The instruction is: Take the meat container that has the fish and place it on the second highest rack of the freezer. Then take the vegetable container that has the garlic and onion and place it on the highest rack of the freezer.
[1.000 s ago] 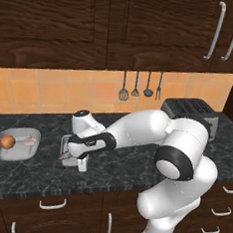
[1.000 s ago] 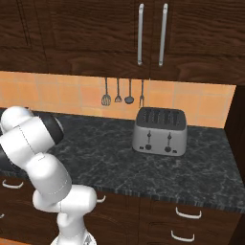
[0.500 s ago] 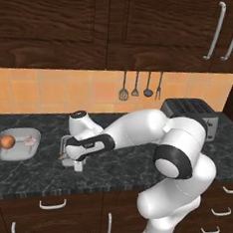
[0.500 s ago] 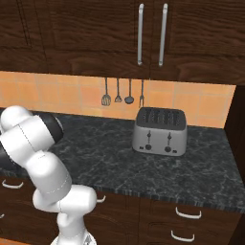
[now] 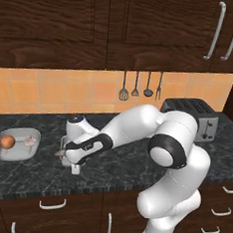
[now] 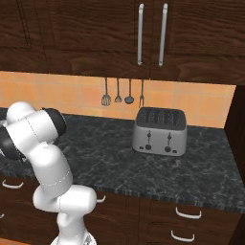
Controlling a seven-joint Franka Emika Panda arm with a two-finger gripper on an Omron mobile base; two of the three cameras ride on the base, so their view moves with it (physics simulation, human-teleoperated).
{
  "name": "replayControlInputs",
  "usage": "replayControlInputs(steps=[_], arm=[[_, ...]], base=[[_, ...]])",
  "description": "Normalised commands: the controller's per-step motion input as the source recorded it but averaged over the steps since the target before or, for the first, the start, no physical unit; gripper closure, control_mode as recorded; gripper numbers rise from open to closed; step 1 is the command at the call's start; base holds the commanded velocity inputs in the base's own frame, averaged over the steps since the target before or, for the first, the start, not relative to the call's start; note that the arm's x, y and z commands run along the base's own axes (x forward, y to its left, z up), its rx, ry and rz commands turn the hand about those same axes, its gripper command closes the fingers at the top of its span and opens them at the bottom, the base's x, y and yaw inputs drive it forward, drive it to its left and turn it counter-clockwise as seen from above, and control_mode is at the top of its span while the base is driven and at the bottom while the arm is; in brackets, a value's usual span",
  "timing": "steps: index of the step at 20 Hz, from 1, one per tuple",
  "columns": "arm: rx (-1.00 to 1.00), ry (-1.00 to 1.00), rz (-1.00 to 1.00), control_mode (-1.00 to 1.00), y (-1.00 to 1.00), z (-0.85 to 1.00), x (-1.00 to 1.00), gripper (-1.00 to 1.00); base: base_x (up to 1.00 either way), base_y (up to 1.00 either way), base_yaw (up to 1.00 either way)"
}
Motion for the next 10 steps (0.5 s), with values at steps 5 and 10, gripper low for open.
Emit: replayControlInputs(steps=[5,10], arm=[[0.0,0.0,0.0,-1.0,0.0,-0.19,0.0,-1.0],[0.0,0.0,0.0,-1.0,0.0,0.0,0.0,-1.0]], base=[[0.0,0.0,0.0],[0.0,0.0,0.0]])
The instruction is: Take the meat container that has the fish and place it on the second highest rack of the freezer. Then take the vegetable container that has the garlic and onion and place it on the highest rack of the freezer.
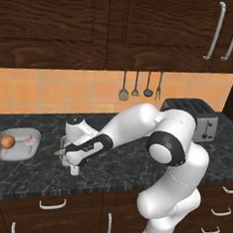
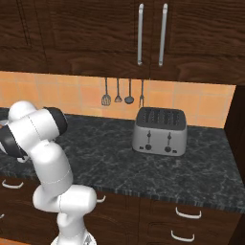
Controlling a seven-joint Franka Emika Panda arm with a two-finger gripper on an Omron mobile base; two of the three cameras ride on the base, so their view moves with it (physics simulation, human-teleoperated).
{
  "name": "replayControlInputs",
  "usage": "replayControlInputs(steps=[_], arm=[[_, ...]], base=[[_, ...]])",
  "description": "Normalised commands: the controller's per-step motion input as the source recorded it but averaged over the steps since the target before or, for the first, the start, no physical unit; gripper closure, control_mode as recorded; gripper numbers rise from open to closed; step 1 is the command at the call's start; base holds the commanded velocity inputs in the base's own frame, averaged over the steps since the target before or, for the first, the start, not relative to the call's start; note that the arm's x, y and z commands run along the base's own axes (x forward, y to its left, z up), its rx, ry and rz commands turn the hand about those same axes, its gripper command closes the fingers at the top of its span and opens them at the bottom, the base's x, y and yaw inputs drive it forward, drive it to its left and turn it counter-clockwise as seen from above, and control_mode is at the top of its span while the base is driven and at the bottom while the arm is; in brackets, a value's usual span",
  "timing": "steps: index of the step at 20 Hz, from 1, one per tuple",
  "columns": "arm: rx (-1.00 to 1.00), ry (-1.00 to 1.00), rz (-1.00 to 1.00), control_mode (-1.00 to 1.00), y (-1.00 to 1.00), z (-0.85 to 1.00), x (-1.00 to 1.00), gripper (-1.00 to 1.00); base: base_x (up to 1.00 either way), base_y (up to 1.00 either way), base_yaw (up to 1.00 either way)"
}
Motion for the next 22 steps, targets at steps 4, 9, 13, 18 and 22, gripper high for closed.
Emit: replayControlInputs(steps=[4,9,13,18,22], arm=[[0.0,0.0,0.0,-1.0,0.0,0.0,0.0,-1.0],[-0.01,0.04,0.0,-1.0,0.0,-0.33,-0.02,-1.0],[-0.01,0.01,0.0,-1.0,0.03,-0.13,0.0,-1.0],[0.0,0.0,0.0,-1.0,0.0,0.0,0.0,1.0],[0.0,0.0,0.0,-1.0,0.0,0.0,0.0,1.0]], base=[[0.0,0.0,0.0],[0.0,0.0,0.0],[0.0,0.0,0.0],[0.0,0.0,0.0],[0.0,0.0,0.0]])
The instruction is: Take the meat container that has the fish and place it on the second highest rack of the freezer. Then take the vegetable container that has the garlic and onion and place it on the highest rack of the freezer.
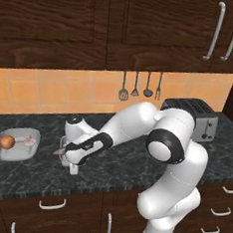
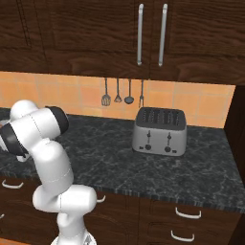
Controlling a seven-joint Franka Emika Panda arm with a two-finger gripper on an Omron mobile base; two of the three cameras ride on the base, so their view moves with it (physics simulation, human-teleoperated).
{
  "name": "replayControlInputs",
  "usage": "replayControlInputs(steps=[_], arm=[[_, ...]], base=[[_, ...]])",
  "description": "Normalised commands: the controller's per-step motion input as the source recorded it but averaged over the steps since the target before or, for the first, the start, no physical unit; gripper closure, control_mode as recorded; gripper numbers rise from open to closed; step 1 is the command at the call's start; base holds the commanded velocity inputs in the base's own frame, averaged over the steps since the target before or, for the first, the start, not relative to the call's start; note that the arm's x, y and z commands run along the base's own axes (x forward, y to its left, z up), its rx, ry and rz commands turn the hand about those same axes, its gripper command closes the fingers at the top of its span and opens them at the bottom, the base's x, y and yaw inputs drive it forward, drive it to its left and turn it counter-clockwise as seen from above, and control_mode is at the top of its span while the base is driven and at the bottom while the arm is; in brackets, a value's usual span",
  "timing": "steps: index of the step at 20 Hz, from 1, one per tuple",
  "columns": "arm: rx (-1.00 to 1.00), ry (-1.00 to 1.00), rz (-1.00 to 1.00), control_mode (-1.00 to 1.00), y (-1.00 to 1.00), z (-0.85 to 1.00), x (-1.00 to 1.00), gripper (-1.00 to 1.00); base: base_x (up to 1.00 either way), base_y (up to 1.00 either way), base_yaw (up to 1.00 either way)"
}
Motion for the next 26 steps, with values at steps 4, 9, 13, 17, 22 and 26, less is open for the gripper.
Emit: replayControlInputs(steps=[4,9,13,17,22,26], arm=[[0.0,0.0,0.0,-1.0,0.0,0.0,0.0,1.0],[0.0,-0.03,0.0,-1.0,0.0,0.05,-0.02,1.0],[0.0,-0.07,0.0,-1.0,-0.05,0.5,-0.04,1.0],[0.0,-0.1,0.0,-1.0,-0.27,0.76,-0.06,1.0],[0.0,-0.08,0.02,-1.0,-0.68,0.44,-0.06,1.0],[0.0,-0.02,0.11,-1.0,-1.0,0.21,-0.06,1.0]], base=[[0.0,0.0,0.0],[0.0,0.0,0.0],[0.0,0.0,0.0],[0.0,0.0,0.0],[0.0,0.0,0.0],[0.0,0.0,0.0]])
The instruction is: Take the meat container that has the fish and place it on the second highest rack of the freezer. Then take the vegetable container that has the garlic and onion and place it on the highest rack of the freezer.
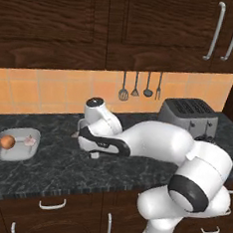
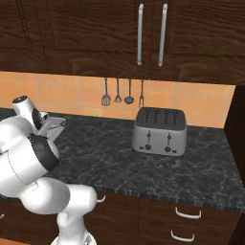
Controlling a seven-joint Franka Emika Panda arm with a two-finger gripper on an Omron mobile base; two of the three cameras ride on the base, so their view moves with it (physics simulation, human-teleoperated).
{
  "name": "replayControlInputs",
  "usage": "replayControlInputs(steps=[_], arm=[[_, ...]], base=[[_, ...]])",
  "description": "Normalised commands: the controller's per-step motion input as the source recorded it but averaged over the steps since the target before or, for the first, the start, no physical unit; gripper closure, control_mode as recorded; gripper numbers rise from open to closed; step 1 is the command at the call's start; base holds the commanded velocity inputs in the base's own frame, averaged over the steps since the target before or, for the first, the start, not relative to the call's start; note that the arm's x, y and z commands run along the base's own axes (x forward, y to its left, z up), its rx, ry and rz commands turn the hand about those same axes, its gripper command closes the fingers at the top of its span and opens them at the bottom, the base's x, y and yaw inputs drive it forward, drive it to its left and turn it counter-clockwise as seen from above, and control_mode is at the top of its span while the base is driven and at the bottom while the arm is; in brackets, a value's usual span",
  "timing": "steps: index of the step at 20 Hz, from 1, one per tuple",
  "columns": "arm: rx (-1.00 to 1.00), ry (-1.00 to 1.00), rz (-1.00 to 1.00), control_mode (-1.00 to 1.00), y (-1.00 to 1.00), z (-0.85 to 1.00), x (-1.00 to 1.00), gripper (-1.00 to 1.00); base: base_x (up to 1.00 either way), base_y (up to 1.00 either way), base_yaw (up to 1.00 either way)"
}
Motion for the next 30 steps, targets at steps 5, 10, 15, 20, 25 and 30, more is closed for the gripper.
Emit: replayControlInputs(steps=[5,10,15,20,25,30], arm=[[0.0,0.0,0.07,-1.0,-1.0,0.4,-0.03,1.0],[0.0,0.03,0.0,-1.0,-0.94,0.48,0.0,1.0],[0.0,0.04,0.0,-1.0,-0.84,0.4,0.0,1.0],[0.0,0.09,0.0,-1.0,-0.91,0.33,0.0,1.0],[0.0,0.06,0.0,-1.0,-0.81,0.21,0.0,1.0],[0.0,0.01,-0.01,-1.0,-0.48,0.16,-0.13,1.0]], base=[[0.0,0.0,0.0],[0.0,0.0,0.0],[0.0,0.0,0.0],[0.0,0.0,0.0],[0.0,0.0,0.0],[0.0,0.0,0.0]])
